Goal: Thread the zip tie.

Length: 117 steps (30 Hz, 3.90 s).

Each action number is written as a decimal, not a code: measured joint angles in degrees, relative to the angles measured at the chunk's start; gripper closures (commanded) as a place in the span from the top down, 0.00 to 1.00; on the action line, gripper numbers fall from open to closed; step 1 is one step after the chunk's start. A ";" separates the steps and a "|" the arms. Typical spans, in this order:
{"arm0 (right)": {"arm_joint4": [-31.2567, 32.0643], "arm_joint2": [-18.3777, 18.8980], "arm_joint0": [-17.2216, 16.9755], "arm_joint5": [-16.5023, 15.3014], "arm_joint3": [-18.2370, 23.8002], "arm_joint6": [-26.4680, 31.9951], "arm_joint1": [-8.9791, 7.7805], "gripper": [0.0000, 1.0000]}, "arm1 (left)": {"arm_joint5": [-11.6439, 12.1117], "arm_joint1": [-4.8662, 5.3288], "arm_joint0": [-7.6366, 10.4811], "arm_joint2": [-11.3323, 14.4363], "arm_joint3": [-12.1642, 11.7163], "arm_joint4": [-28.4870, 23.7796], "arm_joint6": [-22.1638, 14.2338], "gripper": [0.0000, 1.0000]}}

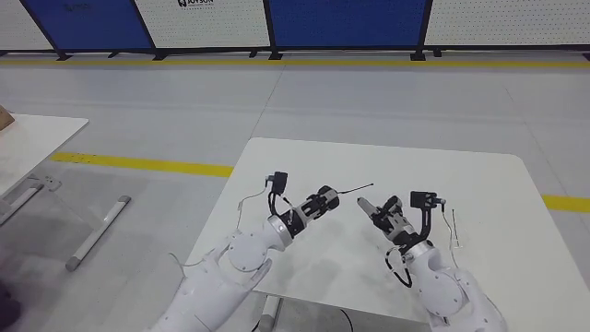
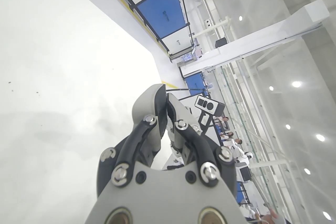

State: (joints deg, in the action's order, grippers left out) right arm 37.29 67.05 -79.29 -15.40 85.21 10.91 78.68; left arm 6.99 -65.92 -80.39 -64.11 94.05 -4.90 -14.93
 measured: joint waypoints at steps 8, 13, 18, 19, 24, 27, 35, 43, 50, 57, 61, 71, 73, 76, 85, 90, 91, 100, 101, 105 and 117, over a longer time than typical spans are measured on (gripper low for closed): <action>-0.01 -1.21 0.59 -0.33 0.23 0.32 0.03 0.45 | 0.11 -0.09 -0.04 0.52 -0.15 1.31 0.20 0.00; 0.23 -1.53 0.83 -0.10 0.49 0.05 0.01 0.46 | -0.26 -0.19 0.12 0.95 -0.42 1.76 0.24 0.00; 0.51 -1.79 0.88 -0.02 0.66 -0.25 -0.04 0.41 | -0.37 -0.31 0.49 1.32 -0.70 2.07 0.30 0.00; 0.54 -1.81 0.87 -0.05 0.72 -0.45 -0.05 0.39 | -0.39 -0.33 0.56 1.38 -0.72 2.22 0.35 0.00; 0.86 -1.78 0.74 0.01 1.03 -1.06 -0.13 0.27 | -0.57 -0.40 0.84 1.55 -0.89 2.58 0.45 0.00; 1.01 -1.76 0.73 0.25 1.34 -1.12 -0.18 0.24 | -0.90 -0.48 1.25 1.78 -1.33 2.66 0.18 0.00; 1.38 -2.20 1.01 0.57 1.89 -1.20 -0.22 0.00 | -1.39 -0.65 2.07 2.28 -1.89 3.15 0.03 0.00; 1.82 -2.51 1.32 0.81 1.34 -1.46 -0.26 0.00 | -1.54 -0.70 2.18 2.16 -1.99 3.25 -0.08 0.00; 2.18 -2.68 1.27 1.02 1.30 -1.93 -0.31 0.00 | -2.13 -0.60 2.26 2.35 -1.95 4.40 -1.71 0.36; 2.78 -2.88 1.10 1.64 1.65 -2.44 -0.34 0.00 | -1.80 -0.56 1.97 1.88 -1.61 3.61 -1.94 1.00; 3.11 -2.65 0.95 2.40 1.68 -2.91 -0.39 0.00 | -1.21 -0.39 1.41 0.82 -1.21 3.30 -1.59 0.78; 2.46 -2.55 1.04 2.65 1.57 -3.28 -0.41 0.00 | -1.29 -0.34 1.11 0.76 -1.12 3.75 -1.97 0.36; 2.03 -2.58 0.97 2.74 1.56 -3.54 -0.38 0.00 | -1.26 -0.40 1.24 0.97 -1.18 3.65 -1.90 0.36; 0.25 -2.68 0.71 4.26 1.62 -3.75 -0.21 0.00 | -0.13 -0.55 1.25 1.04 -1.29 2.54 -1.00 0.37; -2.16 -3.84 0.61 7.84 1.77 -4.62 0.31 0.00 | 1.44 -0.98 1.65 1.79 -2.52 0.99 0.56 0.35; -1.56 -4.27 0.32 7.97 2.32 -5.02 0.36 0.00 | 1.15 -1.27 2.48 2.77 -3.57 1.01 0.76 0.35; -1.46 -4.29 0.24 7.88 2.44 -5.15 0.36 0.00 | 1.08 -1.33 2.66 2.94 -3.77 1.07 0.85 0.33; -1.00 -3.99 -0.33 7.26 2.98 -6.03 0.29 0.00 | 1.29 -1.54 3.17 3.07 -4.74 1.10 1.61 0.09; -0.97 -3.94 -0.38 7.21 3.01 -6.08 0.28 0.00 | 1.34 -1.55 3.15 3.03 -4.77 1.09 1.62 0.05; -0.78 -3.77 -0.51 6.97 3.06 -6.29 0.24 0.00 | 1.39 -1.56 3.03 2.93 -4.76 1.24 1.75 0.00; 2.93 -3.90 -0.89 5.01 3.19 -6.36 -0.06 0.00 | 1.66 -1.59 2.54 3.00 -4.26 2.29 1.60 0.00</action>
State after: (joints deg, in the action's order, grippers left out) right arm 40.22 63.14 -80.18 -10.39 88.40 4.55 78.63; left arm 8.65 -67.51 -77.85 -61.11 89.79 -2.61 -13.33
